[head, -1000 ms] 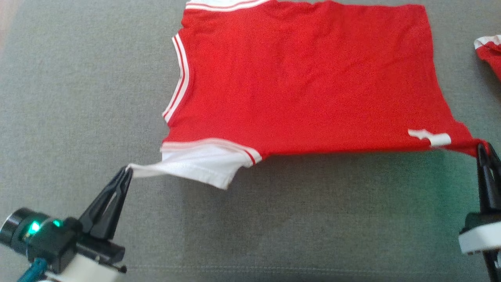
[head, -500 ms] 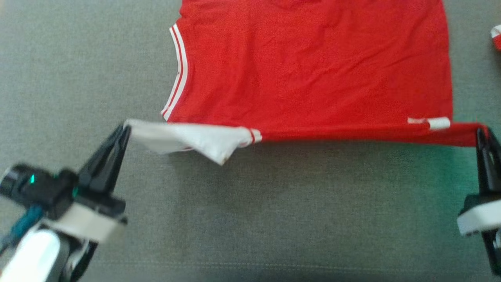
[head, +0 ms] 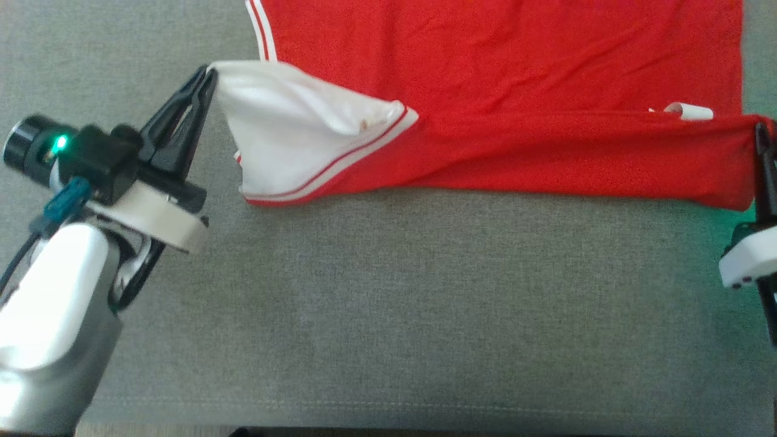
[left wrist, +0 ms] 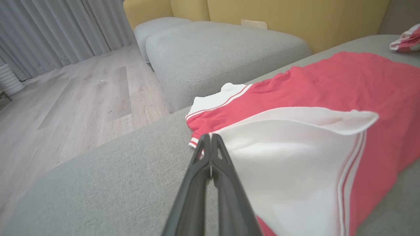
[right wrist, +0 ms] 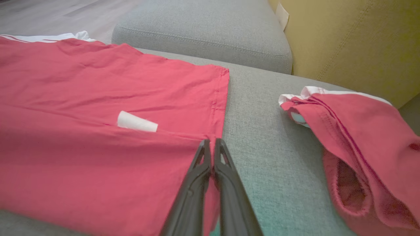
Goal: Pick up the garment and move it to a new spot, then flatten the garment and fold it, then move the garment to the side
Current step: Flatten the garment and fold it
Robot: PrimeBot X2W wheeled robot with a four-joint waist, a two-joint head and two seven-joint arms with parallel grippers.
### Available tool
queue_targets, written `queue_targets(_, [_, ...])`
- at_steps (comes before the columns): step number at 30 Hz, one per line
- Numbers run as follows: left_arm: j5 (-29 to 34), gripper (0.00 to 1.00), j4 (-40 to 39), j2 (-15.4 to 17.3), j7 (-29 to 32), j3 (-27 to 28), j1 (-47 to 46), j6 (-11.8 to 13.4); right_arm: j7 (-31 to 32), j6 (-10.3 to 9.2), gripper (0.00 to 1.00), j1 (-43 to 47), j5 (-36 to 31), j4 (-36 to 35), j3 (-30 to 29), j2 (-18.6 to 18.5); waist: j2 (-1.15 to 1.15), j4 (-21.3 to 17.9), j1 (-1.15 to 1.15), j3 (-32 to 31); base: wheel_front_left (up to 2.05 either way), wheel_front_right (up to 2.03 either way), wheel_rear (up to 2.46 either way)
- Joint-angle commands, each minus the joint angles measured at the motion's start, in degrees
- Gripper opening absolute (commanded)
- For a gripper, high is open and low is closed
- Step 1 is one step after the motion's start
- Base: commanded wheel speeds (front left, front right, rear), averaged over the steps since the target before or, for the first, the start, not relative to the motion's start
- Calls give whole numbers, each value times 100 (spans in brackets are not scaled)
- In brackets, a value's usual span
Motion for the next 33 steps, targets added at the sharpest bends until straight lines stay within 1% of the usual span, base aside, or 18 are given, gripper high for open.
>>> queue_targets(1, [103,0,33,214,-32,151,-358,-49,59,37,0,-137,21,-95,101,-150,0,-19,0,100,0,0,0])
queue_targets(8, [260,0,550,177,-144,-31,-939,-131,45,37,0,-499,21,86,177,-209,0,-55,0,251,0,0,0])
queue_targets(13, [367,0,858,153,-201,-78,-1115,-131,-108,37,0,-713,33,268,295,-272,0,-88,0,309,0,0,0])
queue_targets(14, [376,0,965,132,-214,-57,-1144,-97,-181,37,64,-779,58,354,399,-308,0,-102,0,305,0,0,0])
queue_targets(15, [371,19,1014,117,-219,-37,-1150,-73,-211,37,100,-806,76,399,451,-320,0,-111,0,292,0,0,0])
queue_targets(16, [359,82,1061,98,-224,-13,-1146,-46,-264,37,100,-847,96,454,464,-330,0,-121,0,274,0,0,0])
queue_targets(17, [357,100,1093,76,-228,0,-1136,-19,-334,37,100,-882,100,497,478,-349,0,-126,0,246,0,0,0])
queue_targets(20, [282,100,1085,20,-235,87,-1011,63,-581,37,100,-910,73,486,536,-351,0,-155,0,109,0,0,0])
queue_targets(23, [83,100,871,-47,-238,341,-642,341,-787,37,100,-796,49,270,560,-157,0,-189,0,-97,0,0,0])
queue_targets(27, [-569,100,402,-309,-160,678,359,653,-902,37,100,-431,44,-41,648,208,0,-209,0,-361,0,0,0])
queue_targets(30, [-1038,100,10,-528,96,697,1178,746,-954,37,100,-175,60,-202,667,443,0,-218,0,-473,0,0,0])
queue_targets(33, [-1308,100,-264,-673,331,613,1792,830,-990,37,100,23,76,-277,640,614,0,-227,0,-531,0,0,0])
